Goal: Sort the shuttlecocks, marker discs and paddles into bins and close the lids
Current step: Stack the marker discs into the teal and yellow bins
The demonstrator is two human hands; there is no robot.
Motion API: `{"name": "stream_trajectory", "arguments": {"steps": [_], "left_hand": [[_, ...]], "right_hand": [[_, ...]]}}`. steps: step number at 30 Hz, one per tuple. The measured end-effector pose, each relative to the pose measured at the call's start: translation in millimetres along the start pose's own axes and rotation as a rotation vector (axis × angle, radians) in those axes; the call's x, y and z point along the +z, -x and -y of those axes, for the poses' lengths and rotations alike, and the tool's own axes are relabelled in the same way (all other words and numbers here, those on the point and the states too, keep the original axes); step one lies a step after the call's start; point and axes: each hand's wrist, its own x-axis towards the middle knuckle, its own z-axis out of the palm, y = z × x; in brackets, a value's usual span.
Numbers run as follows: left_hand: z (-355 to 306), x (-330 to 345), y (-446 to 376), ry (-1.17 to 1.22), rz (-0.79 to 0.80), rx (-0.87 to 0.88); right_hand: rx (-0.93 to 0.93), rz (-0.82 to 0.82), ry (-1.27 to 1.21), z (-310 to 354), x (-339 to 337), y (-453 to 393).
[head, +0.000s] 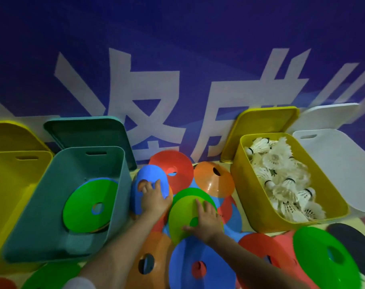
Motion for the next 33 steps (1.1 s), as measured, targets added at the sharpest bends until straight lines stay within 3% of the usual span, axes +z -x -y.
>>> {"name": "stream_trajectory", "arguments": {"steps": [7,15,19,23,26,28,31,33], "left_hand": [[6.3,32.9,-14.5,-0.105,-0.137,-0.087],[11.0,35.3,-23.6,-0.207,-0.064,-0.029],[15.1,-1.8,-18.0,0.033,-0.188,0.096],[14.1,-42.7,1.5,0.351,-0.222,0.268],[22.5,-56.5,16.6,0.463,-0.27,0.325],[30.9,-59.4,25.3,0.554,-0.264,0.279],[34.7,-62.5,41.6,0.859,-0.247,0.062],[40.7,-56.2,48.5,0.932,-0.251,-0.066]], "right_hand": [[-0.038,-0.003,-0.019,-30.2,-5.8,-23.8],[-0.118,0.009,-0.112,-43.8,-9.5,-42.8],[-0.188,-0.02,-0.096,-44.8,-12.8,-43.6],[-0.271,-0.077,-0.075,-35.2,-18.3,-47.5],[-0.275,-0.081,-0.001,-16.6,-23.7,-46.9],[-0.23,-0.108,0.056,-0.7,-26.3,-41.3],[-0.115,-0.115,0.084,18.7,-20.3,-23.1],[-0.002,-0.128,0.03,26.7,-11.0,-10.7]]}}
